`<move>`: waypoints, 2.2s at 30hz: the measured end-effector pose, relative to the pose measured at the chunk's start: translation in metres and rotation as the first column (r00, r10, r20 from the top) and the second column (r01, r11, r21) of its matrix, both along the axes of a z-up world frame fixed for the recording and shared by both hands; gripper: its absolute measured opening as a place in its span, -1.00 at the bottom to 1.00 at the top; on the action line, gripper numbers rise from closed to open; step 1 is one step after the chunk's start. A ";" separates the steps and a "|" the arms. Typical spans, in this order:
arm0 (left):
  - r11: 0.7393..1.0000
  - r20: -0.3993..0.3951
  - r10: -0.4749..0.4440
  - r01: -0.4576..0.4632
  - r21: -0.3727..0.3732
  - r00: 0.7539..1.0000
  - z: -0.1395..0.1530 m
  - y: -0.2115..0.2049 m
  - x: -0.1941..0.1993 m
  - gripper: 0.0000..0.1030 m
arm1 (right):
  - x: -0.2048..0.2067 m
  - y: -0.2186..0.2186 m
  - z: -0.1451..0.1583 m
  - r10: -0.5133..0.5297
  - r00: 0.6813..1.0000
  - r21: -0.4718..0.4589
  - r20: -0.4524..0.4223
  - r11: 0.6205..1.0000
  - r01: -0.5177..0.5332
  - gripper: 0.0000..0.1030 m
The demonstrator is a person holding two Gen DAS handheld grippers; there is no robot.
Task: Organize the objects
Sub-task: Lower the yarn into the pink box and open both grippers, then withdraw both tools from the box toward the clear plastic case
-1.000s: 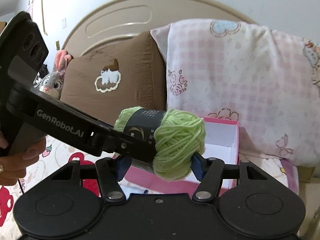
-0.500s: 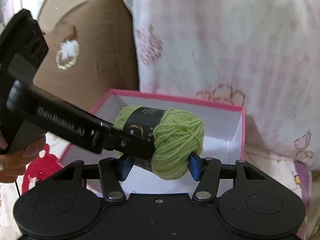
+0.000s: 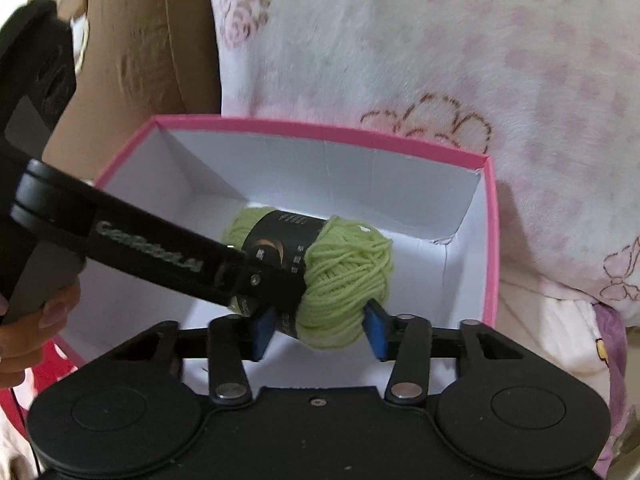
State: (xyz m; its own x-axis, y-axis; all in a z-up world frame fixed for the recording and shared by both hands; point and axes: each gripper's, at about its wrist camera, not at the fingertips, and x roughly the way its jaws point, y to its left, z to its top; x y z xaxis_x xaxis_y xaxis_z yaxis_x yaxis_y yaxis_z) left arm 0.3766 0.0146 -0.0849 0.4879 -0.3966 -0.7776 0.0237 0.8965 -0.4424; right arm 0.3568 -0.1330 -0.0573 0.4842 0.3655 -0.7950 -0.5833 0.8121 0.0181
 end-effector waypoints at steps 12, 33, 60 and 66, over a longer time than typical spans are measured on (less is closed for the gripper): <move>0.991 -0.038 0.077 -0.081 -0.109 0.996 -0.019 -0.007 0.010 0.08 | -0.007 -0.004 -0.008 0.006 0.997 -0.064 0.079 0.998 -0.001 -0.34; 0.993 0.019 0.091 -0.090 -0.073 0.996 -0.017 -0.012 0.018 -0.54 | 0.017 0.016 -0.019 -0.037 0.995 -0.101 0.090 0.994 0.046 -0.45; 0.992 0.092 0.019 -0.030 0.122 0.996 0.050 -0.006 -0.071 0.03 | -0.059 -0.020 0.033 -0.077 0.993 0.022 0.084 0.997 0.075 0.11; 0.980 0.089 -0.091 0.073 0.184 0.992 0.092 -0.013 -0.105 0.18 | -0.090 -0.030 0.063 -0.071 0.993 0.032 0.098 0.997 0.068 0.29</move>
